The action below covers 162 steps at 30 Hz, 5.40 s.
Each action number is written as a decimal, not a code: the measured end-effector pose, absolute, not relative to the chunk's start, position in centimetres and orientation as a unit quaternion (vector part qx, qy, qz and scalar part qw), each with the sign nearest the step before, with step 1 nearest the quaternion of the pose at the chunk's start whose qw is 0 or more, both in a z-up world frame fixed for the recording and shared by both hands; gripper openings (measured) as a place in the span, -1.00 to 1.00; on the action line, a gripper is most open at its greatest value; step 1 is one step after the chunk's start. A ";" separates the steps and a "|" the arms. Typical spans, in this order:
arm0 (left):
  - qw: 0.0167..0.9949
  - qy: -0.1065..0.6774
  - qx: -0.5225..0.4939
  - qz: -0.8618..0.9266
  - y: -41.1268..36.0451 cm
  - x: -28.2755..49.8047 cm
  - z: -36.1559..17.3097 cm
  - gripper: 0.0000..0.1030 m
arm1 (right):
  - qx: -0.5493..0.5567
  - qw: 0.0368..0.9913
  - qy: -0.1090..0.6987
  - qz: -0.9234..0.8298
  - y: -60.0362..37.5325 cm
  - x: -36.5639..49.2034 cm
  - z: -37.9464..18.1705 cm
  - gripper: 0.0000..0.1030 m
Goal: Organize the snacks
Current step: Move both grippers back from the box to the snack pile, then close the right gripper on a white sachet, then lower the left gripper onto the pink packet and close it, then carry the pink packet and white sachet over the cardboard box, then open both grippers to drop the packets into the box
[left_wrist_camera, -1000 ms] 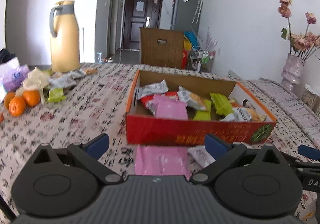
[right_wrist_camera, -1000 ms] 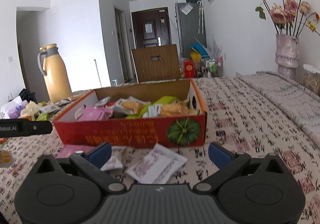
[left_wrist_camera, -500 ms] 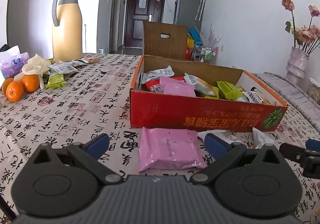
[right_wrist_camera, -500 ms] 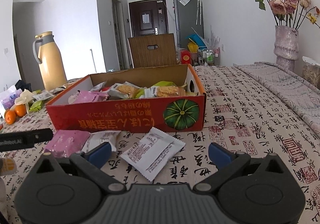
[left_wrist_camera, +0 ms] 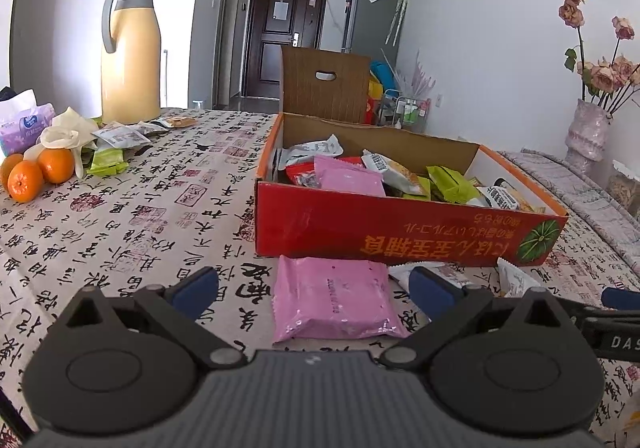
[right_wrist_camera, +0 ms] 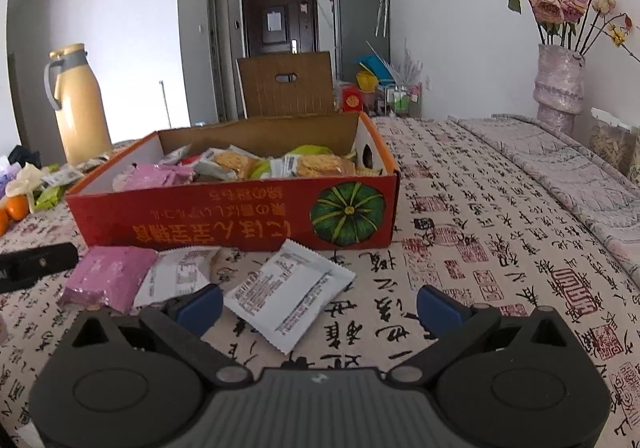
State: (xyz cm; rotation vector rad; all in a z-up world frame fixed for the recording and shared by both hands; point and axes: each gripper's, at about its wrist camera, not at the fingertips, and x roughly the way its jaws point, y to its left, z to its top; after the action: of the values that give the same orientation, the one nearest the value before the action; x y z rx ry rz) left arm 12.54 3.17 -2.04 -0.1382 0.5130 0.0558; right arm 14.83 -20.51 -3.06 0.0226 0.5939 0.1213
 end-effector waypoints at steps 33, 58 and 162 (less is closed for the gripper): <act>0.959 0.270 -0.079 0.025 3.5 13.0 -2.4 1.00 | 0.001 0.928 0.373 0.016 -18.2 21.8 -5.5 1.00; 0.956 0.282 -0.073 0.033 3.4 13.4 -2.7 1.00 | 0.027 0.968 0.246 0.044 -21.6 15.2 -2.7 -0.26; 0.980 0.185 -0.001 0.075 -1.6 24.5 5.3 0.32 | 0.023 0.987 0.139 0.071 -18.3 25.5 2.2 -0.23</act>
State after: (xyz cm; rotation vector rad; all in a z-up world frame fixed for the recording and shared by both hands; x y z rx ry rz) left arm 24.51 -1.58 5.26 -0.0015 0.3720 0.1517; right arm 25.49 -18.32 2.21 0.0459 0.2792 0.1432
